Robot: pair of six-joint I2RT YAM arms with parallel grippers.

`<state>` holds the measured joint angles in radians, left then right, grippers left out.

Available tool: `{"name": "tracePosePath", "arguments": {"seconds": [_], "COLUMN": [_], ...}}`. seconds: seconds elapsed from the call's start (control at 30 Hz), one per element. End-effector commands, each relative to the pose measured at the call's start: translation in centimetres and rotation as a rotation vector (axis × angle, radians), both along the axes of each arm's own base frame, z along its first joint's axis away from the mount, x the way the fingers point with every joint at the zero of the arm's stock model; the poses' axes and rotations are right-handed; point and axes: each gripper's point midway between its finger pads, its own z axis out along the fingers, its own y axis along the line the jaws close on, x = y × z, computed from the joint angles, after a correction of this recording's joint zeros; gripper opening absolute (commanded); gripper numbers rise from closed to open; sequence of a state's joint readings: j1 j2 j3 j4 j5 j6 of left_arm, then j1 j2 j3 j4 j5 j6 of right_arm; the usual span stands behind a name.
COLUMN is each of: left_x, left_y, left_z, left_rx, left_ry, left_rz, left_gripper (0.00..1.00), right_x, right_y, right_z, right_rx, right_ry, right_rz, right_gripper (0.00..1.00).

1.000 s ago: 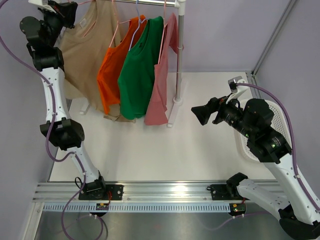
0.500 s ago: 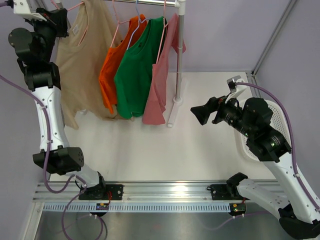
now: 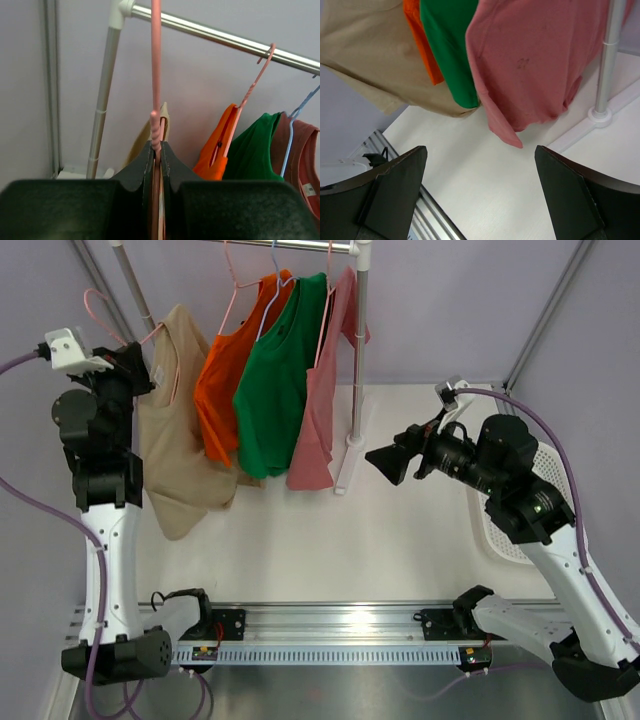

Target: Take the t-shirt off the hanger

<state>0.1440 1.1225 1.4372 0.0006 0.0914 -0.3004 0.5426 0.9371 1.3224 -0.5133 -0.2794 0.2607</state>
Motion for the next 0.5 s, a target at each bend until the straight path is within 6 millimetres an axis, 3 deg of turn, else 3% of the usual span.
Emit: {"name": "tracePosePath", "arguments": {"seconds": [0.0,0.03,0.1,0.27,0.4,0.47], "left_x": [-3.8,-5.3,-5.7,-7.0,-7.1,-6.7], "left_y": [2.0,1.7,2.4,3.9,6.5,6.4], "left_z": [-0.6,-0.6,-3.7,-6.6,-7.7,-7.7], "left_rx": [-0.062,-0.070,-0.099,-0.147,-0.177,-0.184], "left_ry": [-0.054,-0.068,-0.010,0.066,0.138,0.167], "left_rz": [0.155,0.154,0.211,0.340,0.530,0.562], "left_gripper": [0.00,0.00,0.00,0.00,0.00,0.00], "right_x": [-1.6,-1.4,-2.5,-2.3,-3.2,-4.0], "right_y": [2.6,3.4,4.9,7.1,9.4,11.2], "right_z": [1.7,0.9,1.0,-0.8,-0.6,-1.0], "right_rx": [0.046,0.049,0.083,0.025,-0.021,-0.035], "right_ry": [-0.024,0.000,0.009,0.009,-0.063,-0.082], "right_rz": [0.182,0.214,0.325,0.357,0.416,0.457], "right_gripper": [0.99,0.99,0.99,1.00,0.99,0.99]}}
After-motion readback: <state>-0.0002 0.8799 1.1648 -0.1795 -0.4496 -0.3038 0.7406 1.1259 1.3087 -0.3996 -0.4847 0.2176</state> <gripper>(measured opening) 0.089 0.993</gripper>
